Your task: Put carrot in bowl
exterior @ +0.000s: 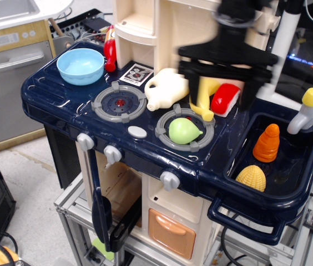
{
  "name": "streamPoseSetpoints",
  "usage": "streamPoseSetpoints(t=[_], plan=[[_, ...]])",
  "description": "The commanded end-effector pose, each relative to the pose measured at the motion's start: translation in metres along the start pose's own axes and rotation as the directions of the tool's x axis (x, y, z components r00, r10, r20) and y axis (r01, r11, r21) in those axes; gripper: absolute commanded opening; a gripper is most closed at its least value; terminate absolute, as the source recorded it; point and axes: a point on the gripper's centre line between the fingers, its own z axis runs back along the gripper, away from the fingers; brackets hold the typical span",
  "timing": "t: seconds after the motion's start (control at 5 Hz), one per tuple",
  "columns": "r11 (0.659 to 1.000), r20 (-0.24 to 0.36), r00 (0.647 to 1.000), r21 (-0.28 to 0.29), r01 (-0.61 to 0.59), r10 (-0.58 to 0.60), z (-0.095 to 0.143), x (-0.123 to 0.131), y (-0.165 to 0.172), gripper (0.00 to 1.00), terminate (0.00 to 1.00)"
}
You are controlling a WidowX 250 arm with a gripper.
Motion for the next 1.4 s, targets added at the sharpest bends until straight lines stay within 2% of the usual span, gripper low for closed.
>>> streamPoseSetpoints(t=[0.0,0.2,0.4,0.6,1.2], plan=[[0.999,0.09,0.996,-0.035,0.022,-0.019,0.0,0.02,-0.056,1.0,0.0],[0.997,0.21,0.976,-0.037,0.072,-0.062,-0.016,0.033,-0.056,1.0,0.0],[0.995,0.264,0.963,-0.066,0.077,-0.057,-0.025,0.039,-0.061,1.0,0.0],[0.991,0.27,0.959,-0.074,0.108,-0.084,-0.034,0.041,-0.056,1.0,0.0],[0.98,0.311,0.95,-0.19,0.063,-0.001,-0.061,0.042,-0.064,1.0,0.0]])
